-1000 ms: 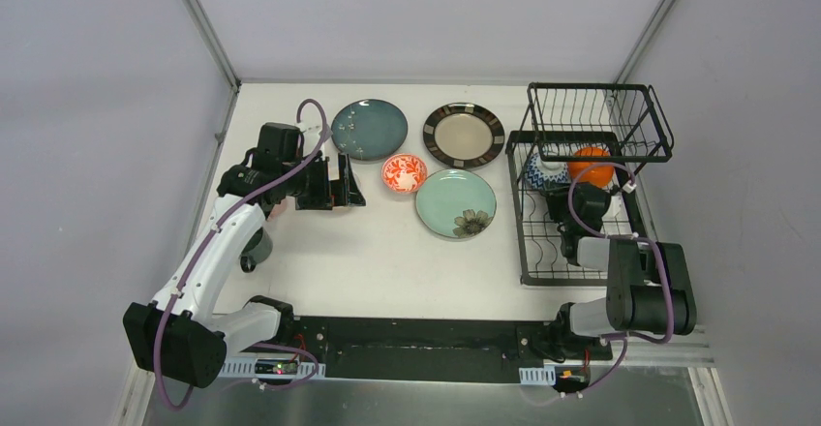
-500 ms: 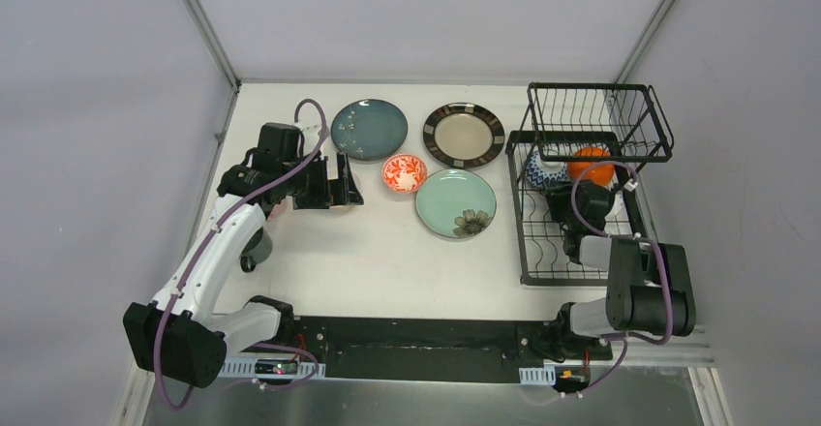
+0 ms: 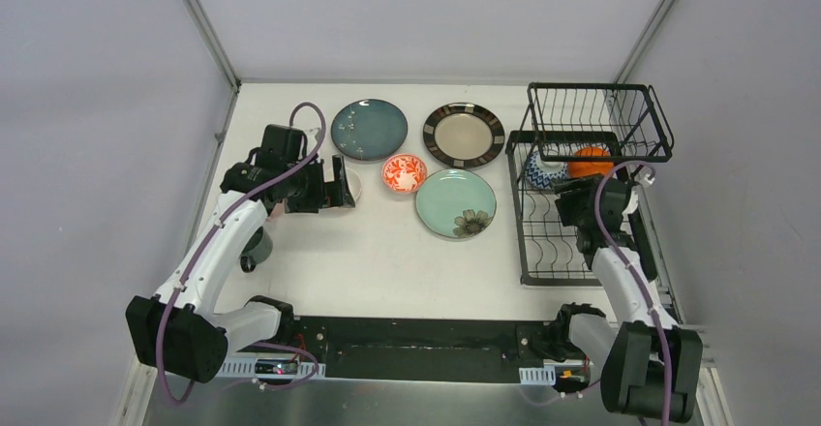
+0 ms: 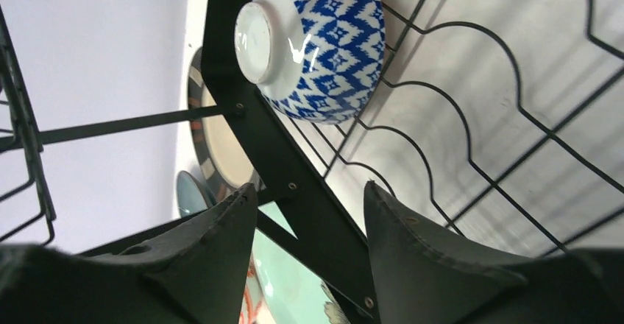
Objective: Load the mixed dishes into the dish rack
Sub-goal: Pick up the bowl from the center of the board.
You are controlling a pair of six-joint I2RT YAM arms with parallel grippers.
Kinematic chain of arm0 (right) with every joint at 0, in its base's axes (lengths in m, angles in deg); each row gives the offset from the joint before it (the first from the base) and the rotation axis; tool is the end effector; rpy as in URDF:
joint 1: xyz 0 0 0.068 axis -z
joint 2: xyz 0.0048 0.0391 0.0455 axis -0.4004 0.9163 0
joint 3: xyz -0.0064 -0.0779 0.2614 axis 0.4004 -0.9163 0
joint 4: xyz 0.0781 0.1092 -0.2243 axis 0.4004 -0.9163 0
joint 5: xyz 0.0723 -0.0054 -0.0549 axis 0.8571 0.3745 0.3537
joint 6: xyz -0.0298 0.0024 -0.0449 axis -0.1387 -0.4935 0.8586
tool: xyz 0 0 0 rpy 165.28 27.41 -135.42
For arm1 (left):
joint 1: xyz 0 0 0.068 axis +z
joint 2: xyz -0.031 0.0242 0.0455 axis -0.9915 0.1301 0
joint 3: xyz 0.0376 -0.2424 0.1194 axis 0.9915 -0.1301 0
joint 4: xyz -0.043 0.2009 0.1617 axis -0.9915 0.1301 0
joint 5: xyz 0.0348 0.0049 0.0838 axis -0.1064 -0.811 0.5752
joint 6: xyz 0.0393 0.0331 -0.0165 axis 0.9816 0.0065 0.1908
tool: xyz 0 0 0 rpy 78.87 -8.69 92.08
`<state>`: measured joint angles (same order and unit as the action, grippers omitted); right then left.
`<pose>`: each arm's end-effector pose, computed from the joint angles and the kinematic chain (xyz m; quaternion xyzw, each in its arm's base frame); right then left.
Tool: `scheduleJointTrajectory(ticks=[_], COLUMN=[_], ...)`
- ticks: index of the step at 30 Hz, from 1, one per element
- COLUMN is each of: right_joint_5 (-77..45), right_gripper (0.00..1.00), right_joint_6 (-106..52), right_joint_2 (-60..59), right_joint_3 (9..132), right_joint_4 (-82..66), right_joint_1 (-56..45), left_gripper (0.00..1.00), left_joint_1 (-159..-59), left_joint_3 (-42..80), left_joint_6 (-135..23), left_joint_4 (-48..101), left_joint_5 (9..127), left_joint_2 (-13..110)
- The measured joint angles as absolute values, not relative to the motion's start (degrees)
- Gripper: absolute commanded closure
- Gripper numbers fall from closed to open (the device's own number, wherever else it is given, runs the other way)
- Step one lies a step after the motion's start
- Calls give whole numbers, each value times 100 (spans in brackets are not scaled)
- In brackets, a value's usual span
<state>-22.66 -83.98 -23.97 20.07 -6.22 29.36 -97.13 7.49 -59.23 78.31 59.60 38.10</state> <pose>0.2113 -0.0209 0.1990 0.4946 0.7186 0.2416 0.4250 0.2110 -0.0657 0.3059 0.0462 0.9408 -0.2121 0.2604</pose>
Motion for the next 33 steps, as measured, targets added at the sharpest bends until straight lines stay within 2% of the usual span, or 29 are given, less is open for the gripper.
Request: scheduleJointTrajectory(ticks=[4, 8, 19, 27, 33], right_joint_5=[-2268, -1918, -725, -795, -1225], right_gripper=[37, 38, 42, 42, 41], right_joint_6=[-8057, -7567, -6529, -6249, -5902], right_joint_2=[-2723, -2832, -3571, -3849, -3521], right_joint_3=[2357, 2709, 3133, 3244, 3244], right_joint_4=[-1720, -2579, -3460, -3466, -3241], right_joint_1=[2939, 2939, 2521, 1225, -60], left_gripper=[1, 1, 4, 8, 14], left_joint_1=[-9713, -9711, -9707, -9707, -9707], left_joint_3=[782, 858, 1040, 1051, 1132], left_joint_6=[-5954, -6078, -6245, -6494, -6645], left_joint_4=[7989, 8139, 8279, 8010, 7600], left_joint_5=[6301, 6686, 7042, 6317, 5720], left_joint_2=[3837, 3861, 4042, 4125, 4449])
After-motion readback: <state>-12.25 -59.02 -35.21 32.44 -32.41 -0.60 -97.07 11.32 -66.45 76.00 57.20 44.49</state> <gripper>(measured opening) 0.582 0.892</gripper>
